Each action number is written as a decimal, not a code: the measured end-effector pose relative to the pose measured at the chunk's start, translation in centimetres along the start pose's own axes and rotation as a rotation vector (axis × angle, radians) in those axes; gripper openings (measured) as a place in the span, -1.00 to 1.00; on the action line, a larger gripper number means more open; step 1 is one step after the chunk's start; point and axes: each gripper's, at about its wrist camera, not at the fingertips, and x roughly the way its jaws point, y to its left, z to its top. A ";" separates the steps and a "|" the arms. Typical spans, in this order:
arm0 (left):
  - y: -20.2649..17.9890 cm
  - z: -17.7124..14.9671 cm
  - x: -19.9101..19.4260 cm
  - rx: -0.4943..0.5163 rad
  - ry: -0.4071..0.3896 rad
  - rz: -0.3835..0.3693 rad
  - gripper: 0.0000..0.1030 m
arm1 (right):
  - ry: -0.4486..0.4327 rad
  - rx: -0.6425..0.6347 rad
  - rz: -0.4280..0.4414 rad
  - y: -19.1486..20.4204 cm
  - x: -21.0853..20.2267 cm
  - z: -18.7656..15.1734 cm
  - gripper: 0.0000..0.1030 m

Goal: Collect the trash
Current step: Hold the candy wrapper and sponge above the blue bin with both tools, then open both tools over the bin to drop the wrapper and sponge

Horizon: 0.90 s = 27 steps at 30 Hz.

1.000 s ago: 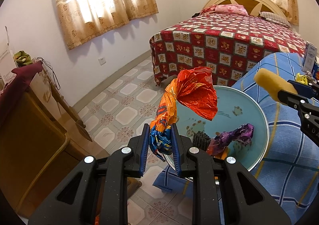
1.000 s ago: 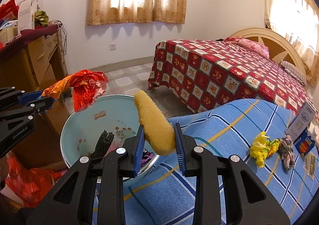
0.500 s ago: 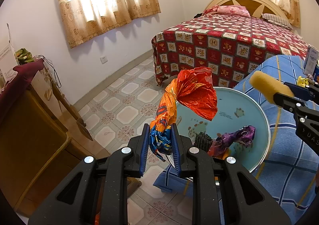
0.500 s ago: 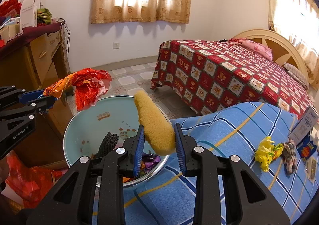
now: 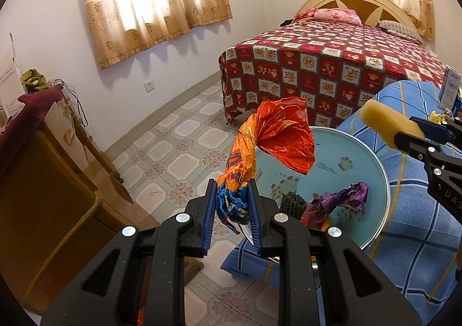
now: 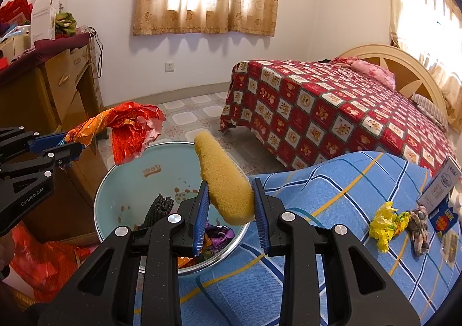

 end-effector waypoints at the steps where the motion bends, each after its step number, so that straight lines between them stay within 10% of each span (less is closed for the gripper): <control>1: 0.0 0.0 0.0 -0.001 0.001 -0.002 -0.58 | 0.000 0.000 0.001 0.0 0.0 0.0 -0.41; 27: -1.9 -0.6 0.2 0.028 0.016 -0.029 0.36 | -0.007 0.044 0.000 -1.0 -0.6 -1.5 0.34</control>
